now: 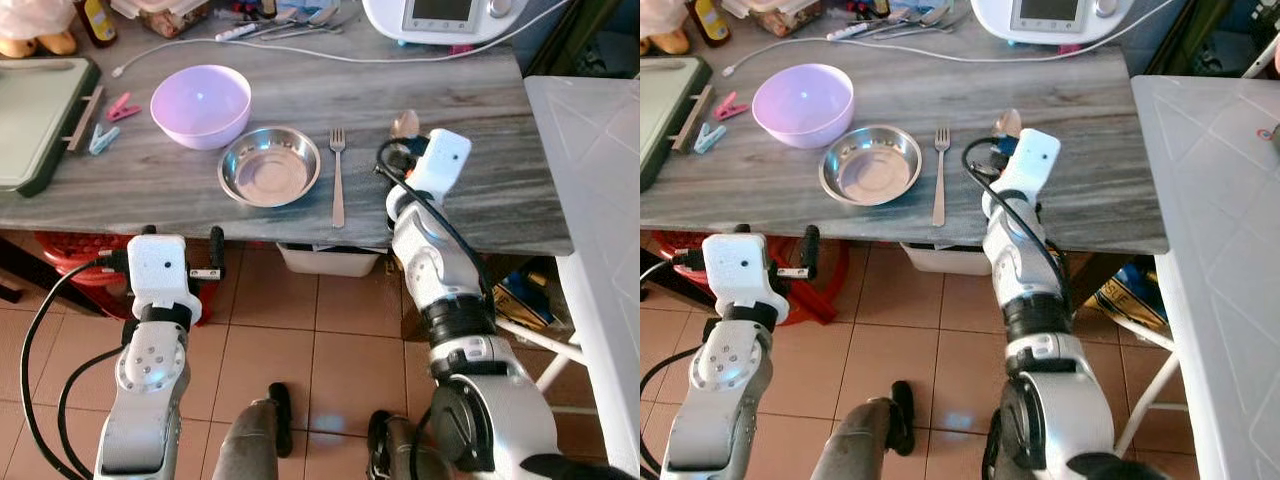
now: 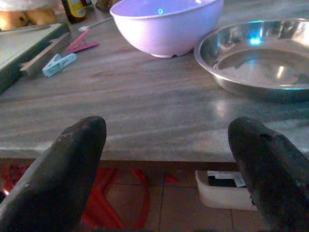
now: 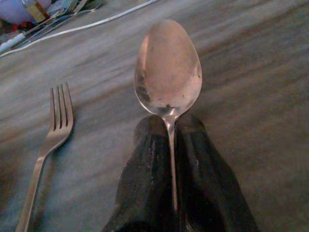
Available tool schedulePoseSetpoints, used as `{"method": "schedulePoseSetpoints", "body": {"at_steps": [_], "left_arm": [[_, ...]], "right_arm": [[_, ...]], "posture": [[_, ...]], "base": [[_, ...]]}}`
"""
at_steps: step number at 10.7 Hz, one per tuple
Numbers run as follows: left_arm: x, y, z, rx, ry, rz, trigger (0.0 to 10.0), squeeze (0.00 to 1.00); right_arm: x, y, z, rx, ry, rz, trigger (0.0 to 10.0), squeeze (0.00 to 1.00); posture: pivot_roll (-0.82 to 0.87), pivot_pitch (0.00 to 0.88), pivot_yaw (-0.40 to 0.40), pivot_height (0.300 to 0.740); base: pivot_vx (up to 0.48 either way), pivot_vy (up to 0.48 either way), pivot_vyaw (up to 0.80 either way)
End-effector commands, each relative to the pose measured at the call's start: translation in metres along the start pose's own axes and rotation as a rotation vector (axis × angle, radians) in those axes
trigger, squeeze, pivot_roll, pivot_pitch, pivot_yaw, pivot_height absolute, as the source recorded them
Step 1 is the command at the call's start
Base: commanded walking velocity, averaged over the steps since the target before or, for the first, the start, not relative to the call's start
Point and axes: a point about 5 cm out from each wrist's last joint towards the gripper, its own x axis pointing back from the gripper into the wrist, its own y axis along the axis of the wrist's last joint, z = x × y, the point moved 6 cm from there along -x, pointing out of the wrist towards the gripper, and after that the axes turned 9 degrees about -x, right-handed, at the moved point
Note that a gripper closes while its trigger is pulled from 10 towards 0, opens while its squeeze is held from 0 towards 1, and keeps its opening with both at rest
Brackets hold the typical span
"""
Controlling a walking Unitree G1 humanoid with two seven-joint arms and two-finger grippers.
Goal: Setting the table
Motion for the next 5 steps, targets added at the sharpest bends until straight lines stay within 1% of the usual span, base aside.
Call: {"method": "schedulePoseSetpoints", "body": {"at_steps": [1,3,5], "left_arm": [[0.003,-0.001,0.003,-0.007,-0.001,0.007,10.0,0.00],[0.004,-0.001,0.001,-0.002,-0.007,0.011,10.0,0.00],[0.004,-0.002,0.000,0.001,-0.008,0.012,10.0,0.00]], "right_arm": [[-0.001,-0.009,0.003,-0.004,0.004,0.036,10.0,0.00],[-0.004,-0.017,0.010,-0.028,0.013,0.082,10.0,0.00],[-0.003,-0.028,0.020,-0.016,0.042,0.124,10.0,0.00]], "posture": [[0.12,0.307,0.049,0.740],[0.12,0.305,0.048,0.740],[0.11,0.305,0.043,0.740]], "base": [[0.000,0.000,0.00],[0.000,0.000,0.00],[0.000,0.000,0.00]]}}
